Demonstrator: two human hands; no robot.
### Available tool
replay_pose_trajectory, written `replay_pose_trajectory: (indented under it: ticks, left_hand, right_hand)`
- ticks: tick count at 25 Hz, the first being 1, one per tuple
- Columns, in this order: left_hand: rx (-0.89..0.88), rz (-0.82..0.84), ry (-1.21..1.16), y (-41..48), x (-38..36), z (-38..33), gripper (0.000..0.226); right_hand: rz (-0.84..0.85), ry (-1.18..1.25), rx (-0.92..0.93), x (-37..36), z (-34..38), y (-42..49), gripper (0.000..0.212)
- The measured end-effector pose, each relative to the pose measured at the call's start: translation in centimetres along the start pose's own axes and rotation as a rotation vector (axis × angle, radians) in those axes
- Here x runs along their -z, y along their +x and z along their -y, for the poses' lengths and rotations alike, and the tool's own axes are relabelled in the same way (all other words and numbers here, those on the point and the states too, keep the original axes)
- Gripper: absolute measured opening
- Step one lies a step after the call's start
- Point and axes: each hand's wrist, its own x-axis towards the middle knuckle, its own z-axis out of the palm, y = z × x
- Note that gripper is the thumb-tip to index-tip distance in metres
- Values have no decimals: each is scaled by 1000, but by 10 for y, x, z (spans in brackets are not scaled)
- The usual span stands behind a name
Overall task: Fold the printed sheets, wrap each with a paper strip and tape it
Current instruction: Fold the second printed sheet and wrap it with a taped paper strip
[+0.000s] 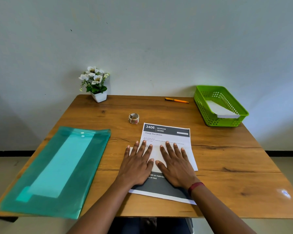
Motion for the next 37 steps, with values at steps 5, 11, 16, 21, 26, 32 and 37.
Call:
replay_pose_trajectory:
  ticks: [5,11,16,21,26,32,37]
  left_hand:
    - [15,10,4,1,-4,0,66]
    - [21,37,-31,3,-4,-1,66]
    - [121,-270,-260,34,29,8,39]
    - [284,-381,-149,97,59,47,38]
    - [249,-199,11,139,55,66,47]
    - [261,-261,-25,147,52,71,41]
    - [354,-369,-685,118,56,29,28]
  right_hand:
    - [-17,8,-59,-2,-18,-3,83]
    - [-142,79,-56,-2,-21,-8,79]
    - [-375,171,-5,1,-18,-19,55]
    - [-569,196,62,4,-13,-27,31]
    - [-647,229,134,5,-14,-29,29]
    - [-649,214,186,2,-15,-27,30]
    - [-658,202,208,3,-15,-27,28]
